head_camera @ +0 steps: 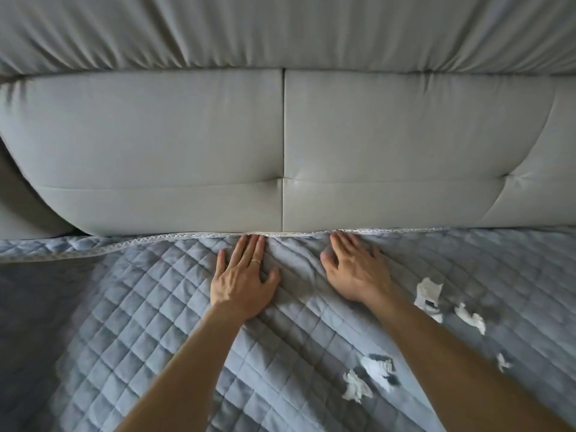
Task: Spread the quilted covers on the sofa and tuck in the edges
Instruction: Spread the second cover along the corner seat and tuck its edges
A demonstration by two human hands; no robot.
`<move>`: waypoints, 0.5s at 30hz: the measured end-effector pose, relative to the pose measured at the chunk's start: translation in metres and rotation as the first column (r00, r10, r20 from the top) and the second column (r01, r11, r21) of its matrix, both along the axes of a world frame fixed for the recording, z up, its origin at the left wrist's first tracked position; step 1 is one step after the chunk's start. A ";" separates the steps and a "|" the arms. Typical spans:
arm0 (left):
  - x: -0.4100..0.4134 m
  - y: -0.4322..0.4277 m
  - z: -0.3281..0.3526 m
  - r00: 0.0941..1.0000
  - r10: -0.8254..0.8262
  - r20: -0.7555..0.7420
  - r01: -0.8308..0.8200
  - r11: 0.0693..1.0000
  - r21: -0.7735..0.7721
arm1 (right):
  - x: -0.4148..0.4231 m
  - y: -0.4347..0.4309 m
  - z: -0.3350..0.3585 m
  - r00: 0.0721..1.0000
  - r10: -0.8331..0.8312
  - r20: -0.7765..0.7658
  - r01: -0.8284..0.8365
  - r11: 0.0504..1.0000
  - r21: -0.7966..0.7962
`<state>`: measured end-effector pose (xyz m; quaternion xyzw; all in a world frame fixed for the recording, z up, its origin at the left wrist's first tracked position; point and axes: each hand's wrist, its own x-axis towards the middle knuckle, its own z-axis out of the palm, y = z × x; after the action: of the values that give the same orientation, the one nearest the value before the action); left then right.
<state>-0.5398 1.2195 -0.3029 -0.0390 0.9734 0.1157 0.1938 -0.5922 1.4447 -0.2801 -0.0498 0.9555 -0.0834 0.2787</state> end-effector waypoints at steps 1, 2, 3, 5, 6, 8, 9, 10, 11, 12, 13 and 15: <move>0.000 0.001 -0.003 1.000 0.004 -0.006 -0.004 1.000 -0.004 | -0.005 0.002 -0.006 1.000 0.025 0.002 -0.025 1.000 -0.002; -0.001 0.001 -0.004 1.000 0.005 -0.009 -0.005 1.000 -0.007 | -0.006 0.002 -0.010 0.999 0.038 0.006 -0.038 0.999 -0.008; -0.002 -0.002 -0.003 1.000 0.010 -0.008 -0.010 1.000 -0.012 | -0.007 0.000 -0.012 0.999 0.047 0.008 -0.047 0.999 -0.014; -0.009 0.003 0.001 0.999 0.030 0.038 -0.029 0.999 -0.018 | -0.005 0.006 -0.008 0.998 0.063 0.002 -0.063 0.997 -0.047; -0.012 0.006 0.006 0.996 0.042 0.075 -0.040 0.999 -0.025 | -0.001 0.011 -0.004 0.997 0.072 -0.016 -0.073 0.996 -0.060; -0.016 0.019 0.018 0.997 0.029 0.076 -0.024 0.997 -0.070 | 0.010 0.028 0.004 0.994 0.056 -0.095 -0.058 0.998 -0.026; -0.016 0.027 0.025 0.999 -0.004 0.037 0.007 0.997 -0.079 | 0.015 0.037 0.007 0.994 0.028 -0.104 -0.028 1.000 0.004; -0.017 0.039 0.031 0.999 -0.047 -0.002 0.047 0.997 -0.064 | 0.018 0.046 0.010 0.997 0.001 -0.083 0.001 1.000 0.024; -0.014 0.048 0.031 0.996 -0.089 -0.021 0.088 0.996 -0.029 | 0.020 0.050 0.009 0.999 -0.009 -0.050 0.011 0.999 0.037; -0.014 0.061 0.030 0.993 -0.118 -0.020 0.118 0.993 0.010 | 0.019 0.055 0.006 1.000 -0.011 -0.026 0.012 0.999 0.043; -0.014 0.071 0.026 0.992 -0.126 -0.001 0.126 0.991 0.047 | 0.015 0.058 0.004 1.000 -0.014 -0.010 0.015 0.999 0.045; -0.017 0.081 0.013 0.996 -0.085 0.039 0.082 0.994 0.076 | 0.005 0.057 -0.005 0.999 -0.034 -0.001 0.034 0.999 0.021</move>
<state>-0.5566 1.3010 -0.2894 0.0066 0.9649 0.1426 0.2205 -0.5874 1.5017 -0.2851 -0.0306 0.9571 -0.0778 0.2774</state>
